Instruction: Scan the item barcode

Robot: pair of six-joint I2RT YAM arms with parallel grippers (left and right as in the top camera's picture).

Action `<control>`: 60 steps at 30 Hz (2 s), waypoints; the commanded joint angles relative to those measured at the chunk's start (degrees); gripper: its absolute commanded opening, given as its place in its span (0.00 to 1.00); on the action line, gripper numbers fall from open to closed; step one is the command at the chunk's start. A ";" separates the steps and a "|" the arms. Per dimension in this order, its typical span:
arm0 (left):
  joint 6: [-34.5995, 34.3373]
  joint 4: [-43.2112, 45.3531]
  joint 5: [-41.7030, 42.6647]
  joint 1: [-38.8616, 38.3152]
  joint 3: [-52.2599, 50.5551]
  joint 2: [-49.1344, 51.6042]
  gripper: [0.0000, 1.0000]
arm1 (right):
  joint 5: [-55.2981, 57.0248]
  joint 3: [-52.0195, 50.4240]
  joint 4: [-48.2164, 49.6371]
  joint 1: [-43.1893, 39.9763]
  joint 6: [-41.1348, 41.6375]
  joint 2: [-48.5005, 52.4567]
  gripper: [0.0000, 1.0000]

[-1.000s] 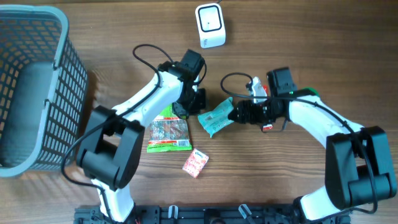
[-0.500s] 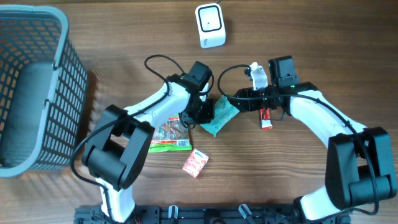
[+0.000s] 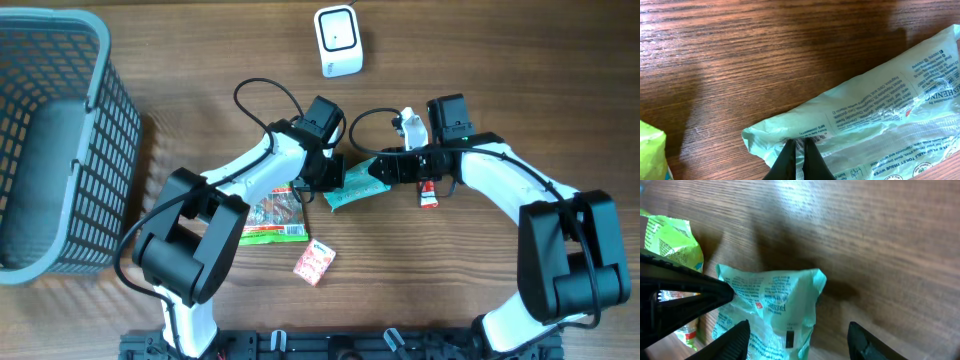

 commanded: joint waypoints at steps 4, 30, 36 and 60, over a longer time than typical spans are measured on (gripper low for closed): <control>1.33 0.24 -4.85 0.13 -0.55 1.22 0.04 | -5.44 -3.91 0.76 -0.13 5.31 1.18 0.64; 1.05 -0.22 -4.98 8.94 3.96 -9.40 0.04 | -21.49 -4.31 9.88 -2.45 4.07 -6.75 0.06; 1.14 3.50 0.59 20.26 5.03 -19.89 0.04 | -12.96 -3.15 4.00 -2.45 0.81 -21.49 0.04; 1.75 8.09 -6.56 29.55 5.01 -21.31 1.00 | 20.15 81.44 -51.67 -1.46 -3.30 3.91 0.04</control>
